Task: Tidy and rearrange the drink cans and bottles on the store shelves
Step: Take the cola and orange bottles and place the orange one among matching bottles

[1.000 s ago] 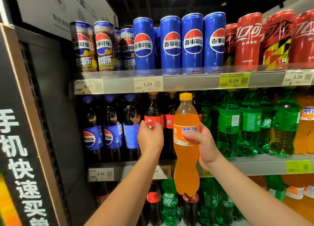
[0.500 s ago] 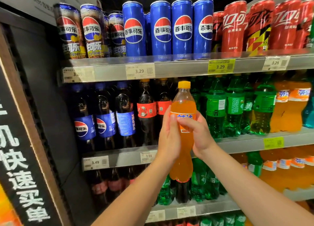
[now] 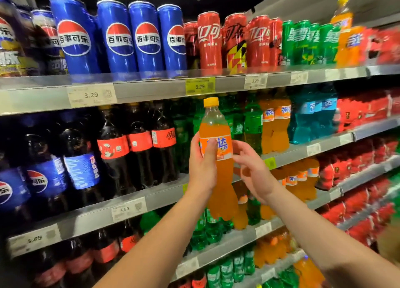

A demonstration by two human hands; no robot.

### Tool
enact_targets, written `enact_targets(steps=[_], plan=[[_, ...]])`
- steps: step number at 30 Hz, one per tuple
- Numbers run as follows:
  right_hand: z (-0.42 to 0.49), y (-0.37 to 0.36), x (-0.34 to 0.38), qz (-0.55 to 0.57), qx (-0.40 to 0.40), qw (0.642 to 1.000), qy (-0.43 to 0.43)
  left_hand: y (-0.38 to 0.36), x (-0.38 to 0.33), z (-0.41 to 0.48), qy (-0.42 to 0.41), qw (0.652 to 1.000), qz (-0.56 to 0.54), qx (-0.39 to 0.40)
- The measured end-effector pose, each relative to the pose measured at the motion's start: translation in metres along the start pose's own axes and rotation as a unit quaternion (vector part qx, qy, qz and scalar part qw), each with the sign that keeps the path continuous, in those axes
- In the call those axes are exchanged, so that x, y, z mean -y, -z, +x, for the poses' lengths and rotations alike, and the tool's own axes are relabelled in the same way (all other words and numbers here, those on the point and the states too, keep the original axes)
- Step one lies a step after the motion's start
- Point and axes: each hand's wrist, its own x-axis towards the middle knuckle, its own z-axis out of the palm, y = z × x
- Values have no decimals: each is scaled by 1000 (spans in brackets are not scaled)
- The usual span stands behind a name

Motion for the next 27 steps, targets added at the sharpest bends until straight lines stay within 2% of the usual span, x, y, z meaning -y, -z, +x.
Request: enact_targets(steps=[3, 7, 19, 27], plan=[[-4, 38, -3, -59, 25, 998, -17, -34, 11, 6, 10, 1000, -14, 13], [4, 80, 3, -107, -1, 994, -8, -84, 27, 12, 20, 999, -17, 24], [33, 242, 13, -60, -55, 997, -11, -234, 72, 48, 108, 991, -78, 18], [57, 305, -2, -93, -82, 992, -36, -269, 113, 67, 139, 990, -10, 35]])
